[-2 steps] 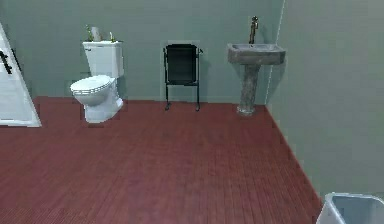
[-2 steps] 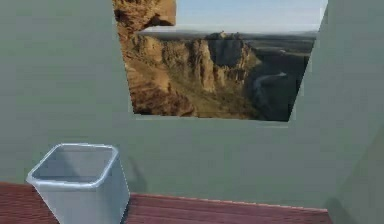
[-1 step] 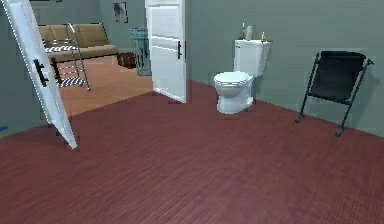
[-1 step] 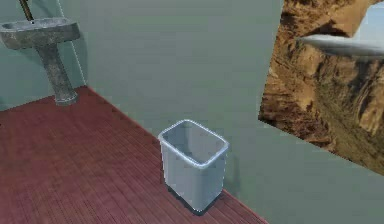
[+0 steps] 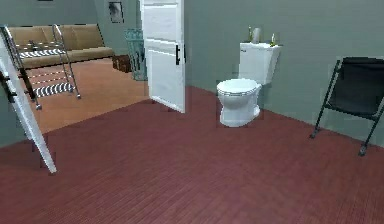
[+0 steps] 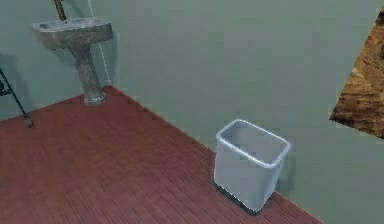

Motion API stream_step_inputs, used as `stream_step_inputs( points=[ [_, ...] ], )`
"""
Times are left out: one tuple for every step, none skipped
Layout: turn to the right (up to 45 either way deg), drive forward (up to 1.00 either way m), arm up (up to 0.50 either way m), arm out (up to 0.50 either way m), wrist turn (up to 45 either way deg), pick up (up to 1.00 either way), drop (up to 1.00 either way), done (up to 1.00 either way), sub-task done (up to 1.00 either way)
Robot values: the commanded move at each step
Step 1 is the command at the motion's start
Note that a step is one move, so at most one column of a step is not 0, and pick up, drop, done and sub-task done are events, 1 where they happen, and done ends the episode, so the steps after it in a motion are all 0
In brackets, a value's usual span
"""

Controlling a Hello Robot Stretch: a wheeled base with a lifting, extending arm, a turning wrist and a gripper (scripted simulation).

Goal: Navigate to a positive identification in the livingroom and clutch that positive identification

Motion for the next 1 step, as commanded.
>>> stream_step_inputs(
  points=[
    [-21.0, 0.0, 0.0, 0.0, 0.0, 0.0, 0.0, 0.0, 0.0]
  ],
)
